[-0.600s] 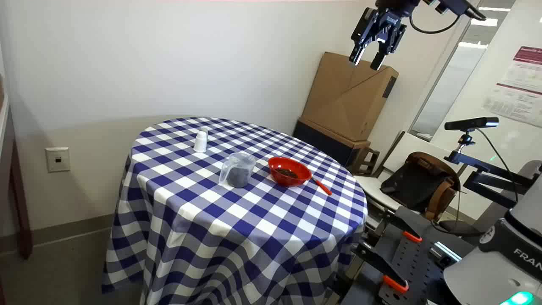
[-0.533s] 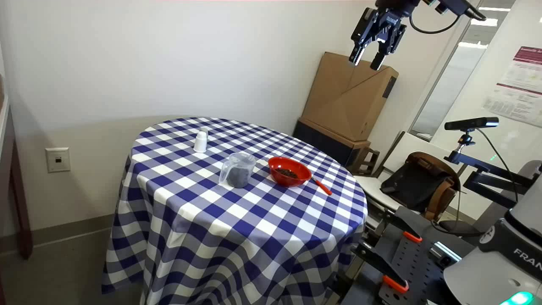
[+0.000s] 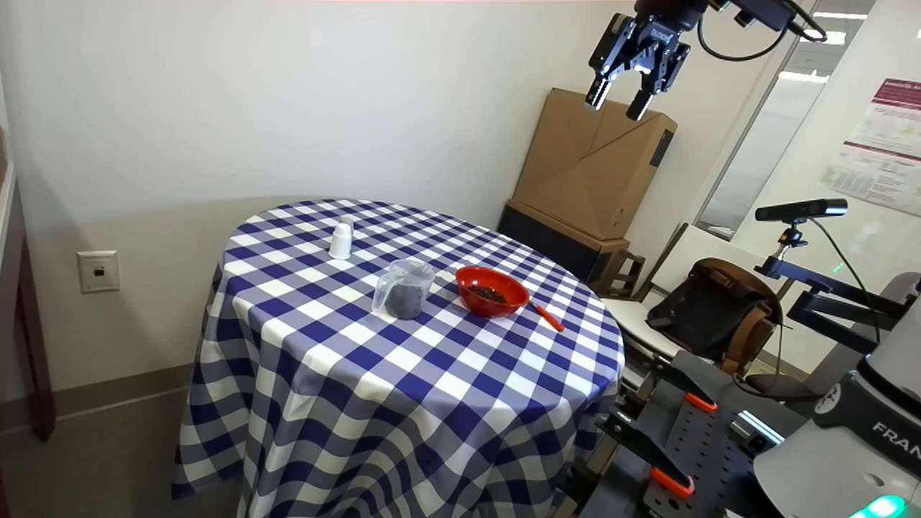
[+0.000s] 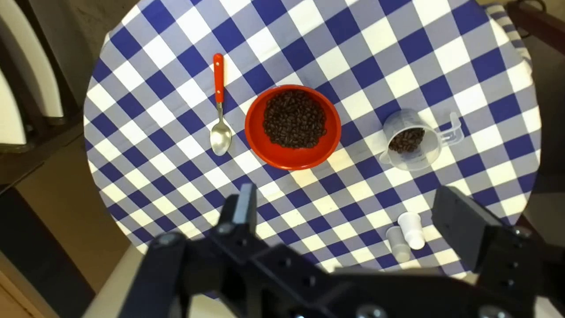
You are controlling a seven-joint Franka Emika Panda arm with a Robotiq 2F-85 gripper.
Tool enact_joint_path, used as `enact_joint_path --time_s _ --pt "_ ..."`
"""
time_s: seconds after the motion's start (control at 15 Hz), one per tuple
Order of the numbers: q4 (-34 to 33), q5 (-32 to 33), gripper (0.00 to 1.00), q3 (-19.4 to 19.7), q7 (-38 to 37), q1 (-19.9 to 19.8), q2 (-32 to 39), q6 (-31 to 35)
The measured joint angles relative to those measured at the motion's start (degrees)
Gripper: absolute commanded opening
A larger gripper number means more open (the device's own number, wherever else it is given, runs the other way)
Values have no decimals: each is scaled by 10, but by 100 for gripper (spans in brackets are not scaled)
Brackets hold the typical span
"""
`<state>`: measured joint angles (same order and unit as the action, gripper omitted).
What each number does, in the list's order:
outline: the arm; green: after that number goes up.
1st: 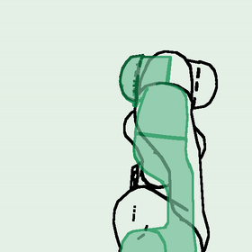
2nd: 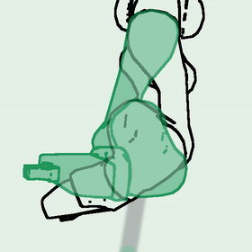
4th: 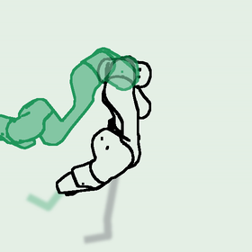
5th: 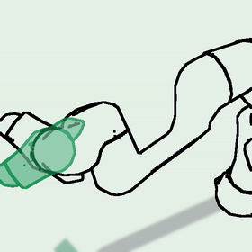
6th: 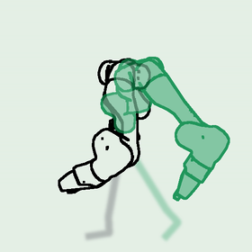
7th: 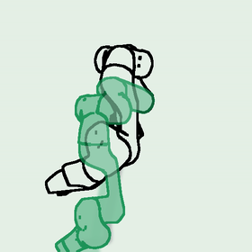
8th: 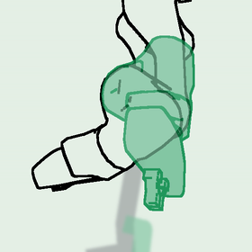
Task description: Pour some of the contents from the jug into the bowl
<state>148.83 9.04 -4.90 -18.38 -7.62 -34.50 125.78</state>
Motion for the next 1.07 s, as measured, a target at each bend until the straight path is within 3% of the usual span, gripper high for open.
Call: enact_joint_path --time_s 0.53,1.07 --pt "59 -5 100 -68 -275 -35 20 107" --pt "53 -1 100 -98 -538 -53 117 163"
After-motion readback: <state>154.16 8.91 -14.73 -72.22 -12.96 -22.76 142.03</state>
